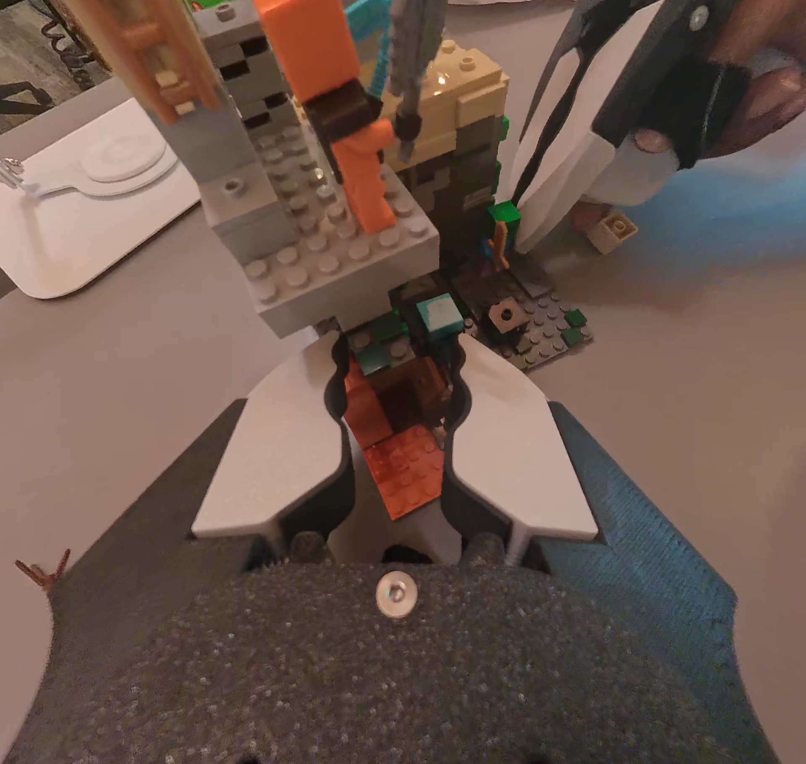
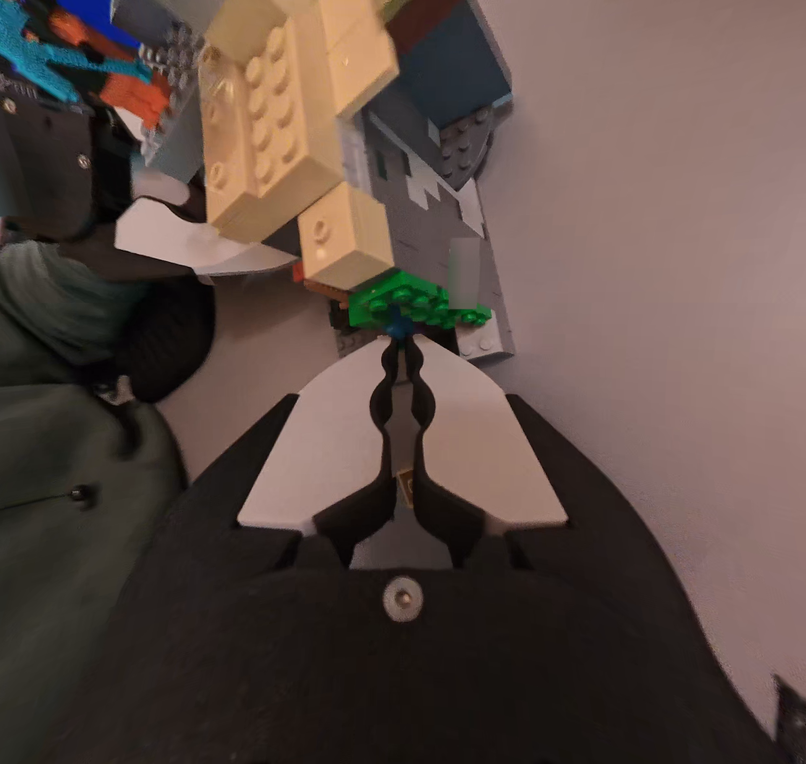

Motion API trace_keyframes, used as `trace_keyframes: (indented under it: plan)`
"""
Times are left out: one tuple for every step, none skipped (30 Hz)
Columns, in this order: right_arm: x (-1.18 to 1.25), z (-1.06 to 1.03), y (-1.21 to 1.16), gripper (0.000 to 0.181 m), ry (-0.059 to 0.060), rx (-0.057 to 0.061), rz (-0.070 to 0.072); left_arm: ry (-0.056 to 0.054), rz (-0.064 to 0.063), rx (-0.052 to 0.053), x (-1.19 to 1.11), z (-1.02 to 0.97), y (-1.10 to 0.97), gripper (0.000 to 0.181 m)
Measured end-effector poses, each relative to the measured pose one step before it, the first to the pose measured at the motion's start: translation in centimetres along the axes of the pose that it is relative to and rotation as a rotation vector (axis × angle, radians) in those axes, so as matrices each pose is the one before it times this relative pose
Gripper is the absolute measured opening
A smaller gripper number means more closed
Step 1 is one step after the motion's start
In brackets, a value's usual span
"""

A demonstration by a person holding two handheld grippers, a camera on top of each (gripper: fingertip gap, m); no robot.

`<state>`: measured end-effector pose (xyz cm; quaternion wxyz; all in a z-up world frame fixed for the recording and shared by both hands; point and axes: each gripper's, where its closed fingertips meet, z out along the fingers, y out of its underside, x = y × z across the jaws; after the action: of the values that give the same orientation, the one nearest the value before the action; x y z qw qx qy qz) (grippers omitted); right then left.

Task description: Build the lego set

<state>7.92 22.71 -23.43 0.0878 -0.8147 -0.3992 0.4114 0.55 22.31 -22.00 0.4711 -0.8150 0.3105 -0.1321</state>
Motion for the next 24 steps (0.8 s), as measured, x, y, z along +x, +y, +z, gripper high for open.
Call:
trace_keyframes:
  plan:
    - [-0.129,-0.001,0.119,0.003,-0.0216,-0.0047,0.0354,0.0009,0.0029,0.0,0.076,0.001,-0.008,0.045]
    - [-0.115,0.002,0.078,0.003,-0.0223,-0.0022,0.0373,-0.0022,0.0058,-0.0005,0.044,-0.001,0.006,0.045]
    - [-0.096,0.014,0.031,0.003,-0.0249,-0.0006,0.0401,-0.0024,0.0026,0.0,0.016,0.008,0.011,0.045]
    - [-0.1,0.019,0.034,0.003,-0.0257,0.0003,0.0392,-0.0006,0.0005,0.0005,0.009,-0.005,-0.003,0.045]
    - [-0.129,0.04,0.057,0.003,-0.0253,-0.0017,0.0358,0.0003,-0.0001,0.0004,0.004,-0.004,0.011,0.045]
    - [-0.119,0.048,0.038,0.003,-0.021,-0.0014,0.028,-0.0007,0.0001,-0.0002,0.003,-0.015,0.01,0.045]
    - [-0.061,0.021,0.015,0.003,-0.0164,0.0012,0.0241,-0.003,0.0035,-0.0001,-0.022,-0.008,0.024,0.045]
    - [-0.009,-0.014,-0.055,0.004,-0.0122,0.0048,0.0222,-0.0021,0.0041,0.0012,-0.008,-0.006,0.011,0.045]
    - [0.017,-0.067,-0.094,0.004,-0.0069,0.008,0.0153,0.0005,0.0015,0.0013,0.001,-0.01,-0.006,0.045]
    - [0.014,-0.11,-0.104,0.005,0.0001,0.0086,-0.0023,0.0034,-0.0003,0.0022,-0.012,0.0,-0.012,0.044]
    - [0.01,-0.17,-0.075,0.006,0.0084,0.0052,-0.0194,0.0033,-0.0014,0.0019,-0.009,0.021,-0.01,0.044]
    - [-0.029,-0.287,-0.181,0.006,0.0147,0.0104,-0.0293,0.0022,0.0017,0.0005,0.011,0.016,-0.002,0.044]
    - [0.006,-0.376,-0.161,0.006,0.0243,0.0051,-0.0483,0.0017,0.0023,0.0005,-0.001,-0.002,-0.003,0.044]
    - [0.208,-0.409,-0.004,0.006,0.0469,-0.0085,-0.0739,0.0011,0.0016,0.0015,-0.005,-0.001,0.0,0.044]
    - [0.183,-0.398,-0.153,0.007,0.0524,0.0029,-0.0839,0.0012,-0.0001,0.002,0.007,-0.01,0.001,0.044]
    - [-0.171,-0.309,-0.145,0.009,0.0318,0.0057,-0.0771,0.0015,-0.0004,0.0003,0.013,-0.015,0.007,0.044]
    - [-0.118,-0.135,0.151,0.013,0.0361,-0.0172,-0.0607,0.0009,0.001,-0.0004,-0.004,-0.013,0.0,0.044]
    - [0.058,0.029,0.154,0.017,0.0459,-0.0186,-0.0472,0.0014,0.0003,0.0007,0.01,0.005,0.003,0.044]
    - [-0.195,0.159,0.045,0.02,0.0222,-0.0078,-0.0303,0.0022,-0.0009,0.0012,-0.002,-0.005,-0.003,0.044]
    - [-0.243,0.266,0.097,0.02,0.0041,-0.0112,-0.0018,0.0023,-0.0014,0.0008,0.004,0.004,-0.006,0.044]
    - [0.057,0.266,0.052,0.019,0.0081,-0.0081,0.0188,0.0017,-0.0009,0.0008,0.0,-0.003,-0.002,0.044]
    - [0.369,0.209,0.036,0.018,0.0154,-0.0042,0.0248,0.0009,-0.0001,0.0009,-0.003,-0.004,-0.003,0.044]
    - [0.293,0.168,0.123,0.018,0.0053,-0.01,0.0167,0.0002,0.0005,0.0009,0.005,-0.007,0.007,0.044]
    - [-0.084,0.149,0.023,0.018,-0.0186,0.0003,0.0119,-0.0002,0.0007,0.0008,0.006,-0.003,0.005,0.044]
